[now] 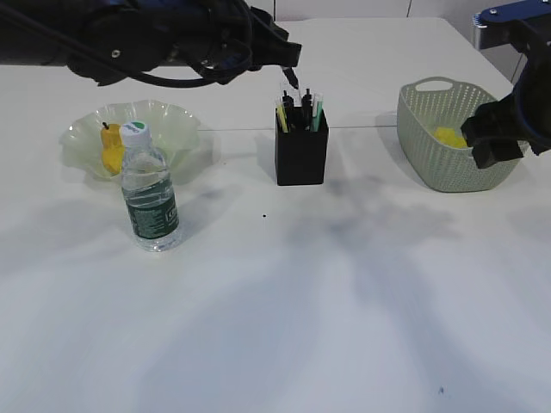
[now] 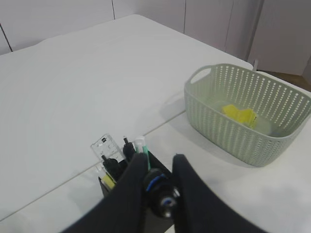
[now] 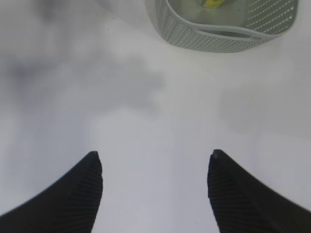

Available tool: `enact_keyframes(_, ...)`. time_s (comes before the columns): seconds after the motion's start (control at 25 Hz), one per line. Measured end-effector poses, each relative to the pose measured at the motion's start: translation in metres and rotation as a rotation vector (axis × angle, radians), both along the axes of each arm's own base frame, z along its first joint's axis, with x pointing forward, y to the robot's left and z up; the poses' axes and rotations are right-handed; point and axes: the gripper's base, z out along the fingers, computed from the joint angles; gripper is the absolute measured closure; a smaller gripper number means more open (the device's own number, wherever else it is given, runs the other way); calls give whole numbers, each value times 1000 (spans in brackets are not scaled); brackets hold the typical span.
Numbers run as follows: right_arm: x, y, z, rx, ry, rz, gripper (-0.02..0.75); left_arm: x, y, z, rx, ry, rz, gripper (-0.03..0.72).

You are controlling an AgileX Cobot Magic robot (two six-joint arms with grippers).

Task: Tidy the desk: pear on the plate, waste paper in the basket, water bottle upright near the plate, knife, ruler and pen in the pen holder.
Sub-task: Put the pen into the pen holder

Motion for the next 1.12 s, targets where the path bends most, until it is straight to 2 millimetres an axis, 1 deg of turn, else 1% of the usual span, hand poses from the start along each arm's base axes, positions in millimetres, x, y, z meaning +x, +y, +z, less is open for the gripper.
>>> enact_keyframes(0.28,0,1,0,13,3,-4,234,20,-14,-19,25,27,12,612)
enact_keyframes(0.44,0,1,0,16,3,-6,234,26,-16,-30,53,57,27,612)
enact_keyframes(0.96,-1,1,-1,21,9,-9,234,27,-16,-30,51,57,27,612)
enact_keyframes(1.12,-1,1,-1,21,9,-9,234,30,-20,-29,33,35,15,612)
